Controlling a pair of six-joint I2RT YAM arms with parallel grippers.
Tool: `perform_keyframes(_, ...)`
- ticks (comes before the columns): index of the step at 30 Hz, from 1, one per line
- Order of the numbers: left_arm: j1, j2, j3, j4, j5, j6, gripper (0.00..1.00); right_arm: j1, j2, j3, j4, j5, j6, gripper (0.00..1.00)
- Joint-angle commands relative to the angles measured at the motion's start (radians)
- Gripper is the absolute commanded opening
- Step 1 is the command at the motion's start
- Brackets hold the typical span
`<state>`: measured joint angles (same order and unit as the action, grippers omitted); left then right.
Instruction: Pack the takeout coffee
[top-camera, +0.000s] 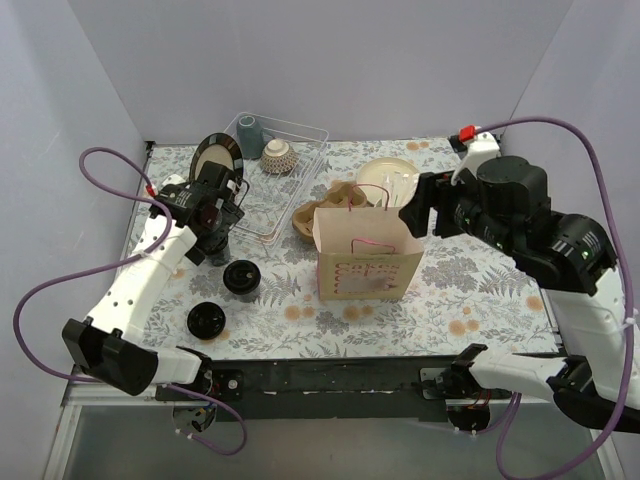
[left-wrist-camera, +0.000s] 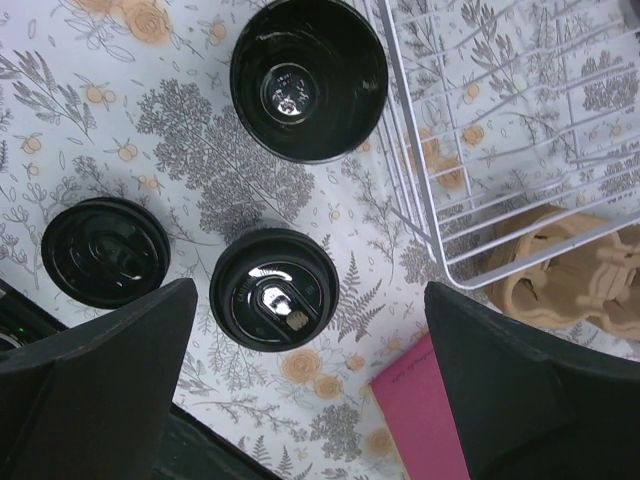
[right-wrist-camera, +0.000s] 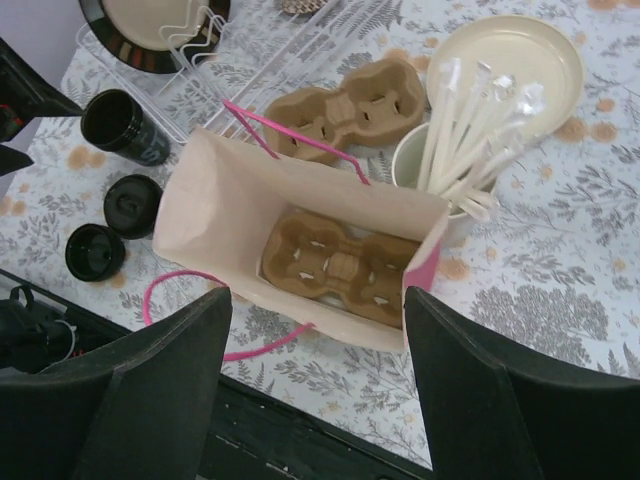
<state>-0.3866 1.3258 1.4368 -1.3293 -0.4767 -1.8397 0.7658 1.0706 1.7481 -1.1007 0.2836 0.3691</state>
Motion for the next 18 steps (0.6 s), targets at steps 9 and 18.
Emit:
perform_keyframes(9,0.02,0.01,-0.124,0.016,0.001,-0.11,0.88,-0.003,0.008,-0.008,0.14,-0.139,-0.039,0.75)
perform_keyframes(18,0.018,0.046,-0.128,-0.005,0.082,-0.084,0.81,-0.002,-0.098,-0.091,0.116,-0.116,0.014,0.73)
